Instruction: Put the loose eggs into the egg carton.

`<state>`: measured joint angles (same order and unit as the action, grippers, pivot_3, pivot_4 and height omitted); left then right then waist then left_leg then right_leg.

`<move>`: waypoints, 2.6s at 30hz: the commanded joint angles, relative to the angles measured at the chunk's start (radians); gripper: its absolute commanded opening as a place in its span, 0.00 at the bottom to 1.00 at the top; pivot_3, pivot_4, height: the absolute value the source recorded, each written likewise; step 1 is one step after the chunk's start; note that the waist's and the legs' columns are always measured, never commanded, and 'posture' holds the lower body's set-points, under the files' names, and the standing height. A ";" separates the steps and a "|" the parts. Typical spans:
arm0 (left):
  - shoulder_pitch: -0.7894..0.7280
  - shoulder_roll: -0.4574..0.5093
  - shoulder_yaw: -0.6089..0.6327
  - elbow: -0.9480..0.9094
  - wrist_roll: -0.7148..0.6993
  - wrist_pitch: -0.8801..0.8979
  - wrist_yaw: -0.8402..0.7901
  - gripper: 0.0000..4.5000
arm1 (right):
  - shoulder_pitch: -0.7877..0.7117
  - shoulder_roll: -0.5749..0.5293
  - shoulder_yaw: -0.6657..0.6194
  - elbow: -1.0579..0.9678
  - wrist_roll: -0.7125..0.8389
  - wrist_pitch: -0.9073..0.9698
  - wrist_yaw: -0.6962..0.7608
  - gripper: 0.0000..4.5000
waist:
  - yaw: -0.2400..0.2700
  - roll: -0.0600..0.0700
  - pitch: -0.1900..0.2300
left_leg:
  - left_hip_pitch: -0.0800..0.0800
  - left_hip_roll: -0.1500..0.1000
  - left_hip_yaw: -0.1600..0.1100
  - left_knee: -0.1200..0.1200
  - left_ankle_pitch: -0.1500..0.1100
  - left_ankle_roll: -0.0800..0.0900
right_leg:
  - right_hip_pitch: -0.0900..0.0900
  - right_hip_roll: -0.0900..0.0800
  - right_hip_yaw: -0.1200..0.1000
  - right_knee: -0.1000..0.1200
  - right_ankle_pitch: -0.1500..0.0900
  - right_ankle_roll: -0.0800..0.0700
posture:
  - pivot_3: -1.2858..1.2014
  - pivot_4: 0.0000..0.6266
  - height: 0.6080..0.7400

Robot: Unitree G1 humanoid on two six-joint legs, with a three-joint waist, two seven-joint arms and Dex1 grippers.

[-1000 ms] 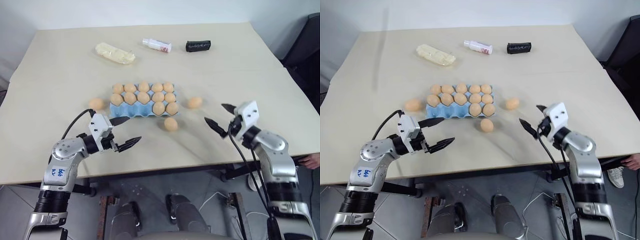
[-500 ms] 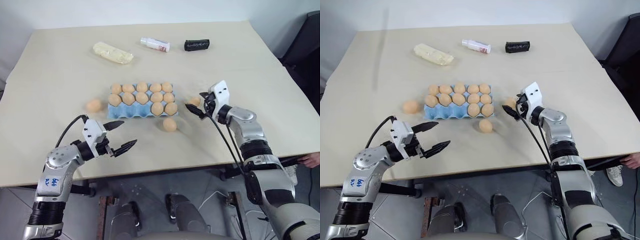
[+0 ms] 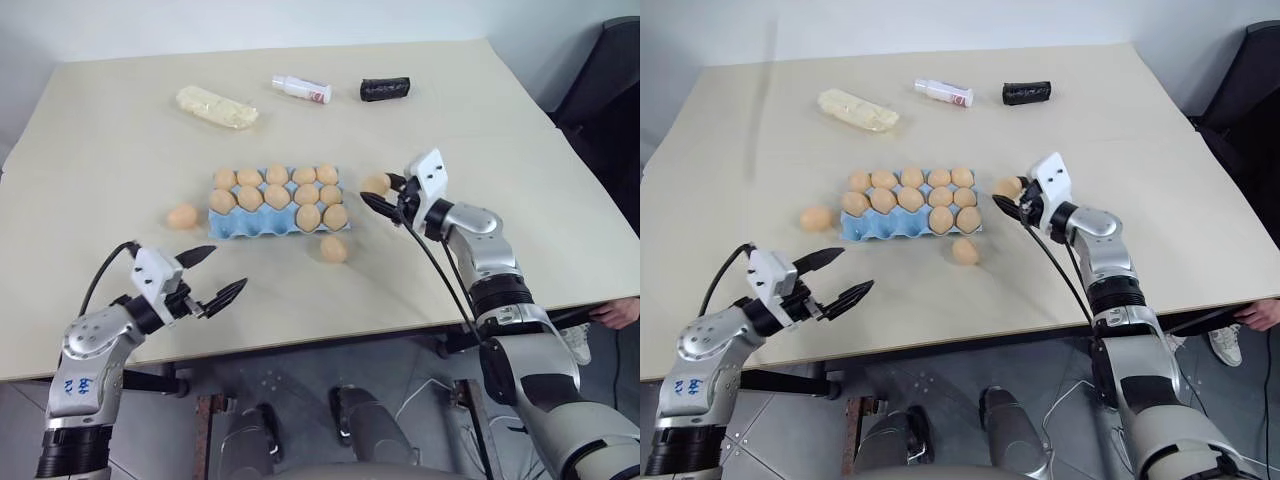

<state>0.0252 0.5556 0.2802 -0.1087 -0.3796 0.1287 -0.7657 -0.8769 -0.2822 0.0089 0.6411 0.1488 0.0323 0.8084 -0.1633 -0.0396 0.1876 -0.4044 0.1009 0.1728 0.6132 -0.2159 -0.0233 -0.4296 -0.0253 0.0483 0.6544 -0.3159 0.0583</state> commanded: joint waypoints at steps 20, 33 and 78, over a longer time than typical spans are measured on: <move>0.006 0.007 0.021 -0.062 -0.010 -0.032 0.039 1.00 | -0.031 0.221 0.179 -0.174 -0.072 0.168 -0.087 1.00 | -0.002 -0.001 -0.001 | -0.002 -0.001 -0.003 -0.003 -0.002 -0.002 | 0.000 -0.003 -0.005 -0.002 -0.001 -0.003 | 0.52 0.24 1.00; -0.104 0.030 -0.119 -0.041 -0.006 0.002 -0.068 1.00 | 0.565 -0.237 0.012 -0.753 0.049 0.106 0.102 1.00 | 0.049 -0.001 -0.001 | -0.003 -0.002 -0.004 -0.004 -0.004 -0.002 | 0.002 -0.002 -0.006 -0.009 -0.002 -0.003 | 0.52 0.24 1.00; 0.039 0.024 0.032 -0.039 0.011 -0.053 0.026 1.00 | 0.107 0.149 0.241 -0.494 0.040 0.390 -0.091 0.54 | 0.027 -0.002 -0.001 | -0.002 0.000 -0.003 -0.002 -0.006 0.000 | 0.000 0.000 -0.003 -0.007 0.000 -0.004 | 0.52 0.24 1.00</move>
<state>0.0534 0.5845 0.2776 -0.1397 -0.3521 0.0908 -0.7533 -0.7358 -0.1544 0.2430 0.0957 0.2007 0.4600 0.7278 -0.1358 -0.0414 0.1866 -0.4071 0.1008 0.1698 0.6110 -0.2218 -0.0235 -0.4296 -0.0253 0.0449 0.6468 -0.3156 0.0547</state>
